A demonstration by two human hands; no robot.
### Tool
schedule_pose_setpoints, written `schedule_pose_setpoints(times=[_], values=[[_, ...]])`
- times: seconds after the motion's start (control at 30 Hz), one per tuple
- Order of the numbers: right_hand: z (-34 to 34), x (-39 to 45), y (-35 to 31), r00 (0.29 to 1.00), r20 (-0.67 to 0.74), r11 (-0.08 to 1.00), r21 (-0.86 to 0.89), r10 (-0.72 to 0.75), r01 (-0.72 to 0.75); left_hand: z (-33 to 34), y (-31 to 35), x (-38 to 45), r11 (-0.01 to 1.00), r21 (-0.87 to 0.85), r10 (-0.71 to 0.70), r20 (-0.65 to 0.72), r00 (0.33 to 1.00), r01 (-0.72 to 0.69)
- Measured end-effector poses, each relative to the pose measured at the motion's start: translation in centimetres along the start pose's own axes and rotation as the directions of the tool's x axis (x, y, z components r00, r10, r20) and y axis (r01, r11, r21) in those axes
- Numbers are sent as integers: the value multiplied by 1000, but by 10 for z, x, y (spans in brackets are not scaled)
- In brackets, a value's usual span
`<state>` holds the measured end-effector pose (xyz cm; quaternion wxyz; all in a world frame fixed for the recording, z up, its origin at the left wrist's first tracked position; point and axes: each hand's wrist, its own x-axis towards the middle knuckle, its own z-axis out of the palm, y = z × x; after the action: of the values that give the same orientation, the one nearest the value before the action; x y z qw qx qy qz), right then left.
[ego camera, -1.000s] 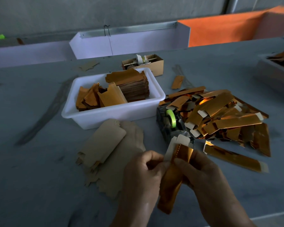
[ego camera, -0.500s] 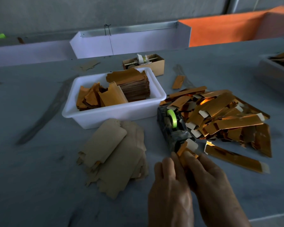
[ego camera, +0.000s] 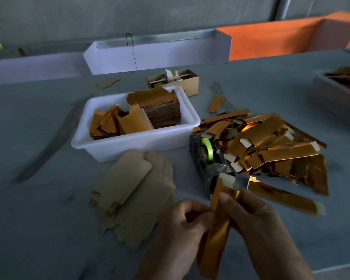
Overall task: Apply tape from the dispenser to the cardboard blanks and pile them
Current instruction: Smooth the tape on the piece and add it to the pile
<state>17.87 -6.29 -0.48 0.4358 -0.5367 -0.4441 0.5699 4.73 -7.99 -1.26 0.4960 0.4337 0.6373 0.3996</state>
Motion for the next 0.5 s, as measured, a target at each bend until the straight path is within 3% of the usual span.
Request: schedule_pose_setpoints(times=[0.13, 0.27, 0.5], values=[[-21, 25, -16, 968, -132, 925, -346, -215, 159, 2, -5, 11, 983, -179, -82, -203, 976, 45], [-23, 57, -17, 983, 13, 797, -583, -184, 157, 3, 0, 18, 937, -344, -147, -216, 965, 66], [-14, 68, -11, 992, 39, 809, -575, -122, 122, 10, 4, 23, 943, -333, -70, -187, 980, 4]])
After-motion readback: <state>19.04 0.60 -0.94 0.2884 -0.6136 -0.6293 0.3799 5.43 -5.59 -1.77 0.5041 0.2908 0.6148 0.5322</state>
